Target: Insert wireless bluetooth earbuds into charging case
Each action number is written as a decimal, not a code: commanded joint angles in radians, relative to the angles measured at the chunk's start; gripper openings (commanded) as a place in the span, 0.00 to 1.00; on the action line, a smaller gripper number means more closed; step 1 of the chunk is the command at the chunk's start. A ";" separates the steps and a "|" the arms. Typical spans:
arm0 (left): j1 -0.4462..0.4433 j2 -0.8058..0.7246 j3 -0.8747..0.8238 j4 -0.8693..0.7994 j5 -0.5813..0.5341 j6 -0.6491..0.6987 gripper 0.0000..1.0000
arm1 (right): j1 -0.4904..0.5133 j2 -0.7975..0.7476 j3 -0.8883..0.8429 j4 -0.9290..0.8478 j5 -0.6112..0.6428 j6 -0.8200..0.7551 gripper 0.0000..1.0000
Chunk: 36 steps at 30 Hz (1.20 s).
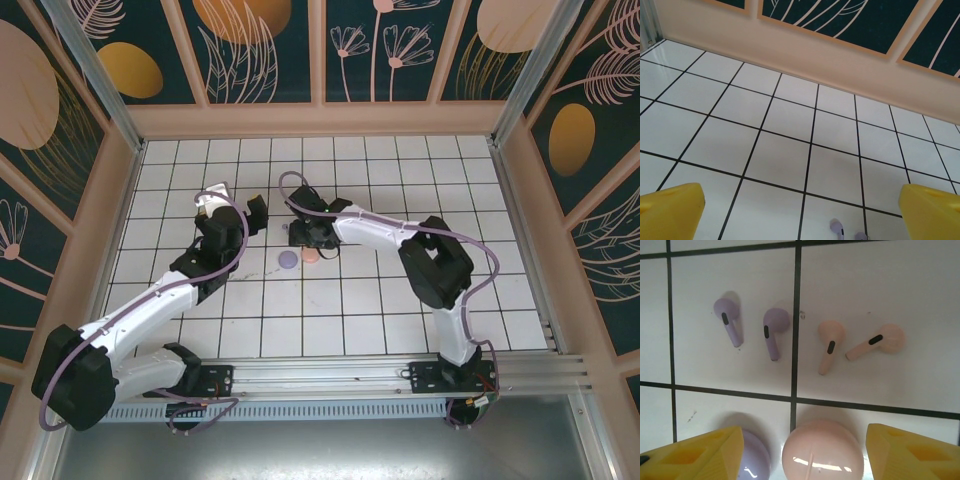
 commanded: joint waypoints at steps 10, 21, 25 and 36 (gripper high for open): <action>0.008 -0.004 0.026 -0.010 0.006 -0.002 0.99 | -0.002 -0.001 -0.035 0.085 -0.116 -0.009 0.64; 0.008 -0.004 0.033 -0.015 0.013 -0.008 0.99 | 0.039 -0.083 -0.147 0.131 -0.142 0.020 0.63; 0.008 -0.005 0.035 -0.018 0.012 -0.006 0.99 | 0.066 -0.148 -0.196 0.139 -0.141 0.025 0.63; 0.008 -0.002 0.053 -0.027 0.021 -0.003 0.99 | 0.121 -0.208 -0.159 -0.018 0.052 -0.136 0.66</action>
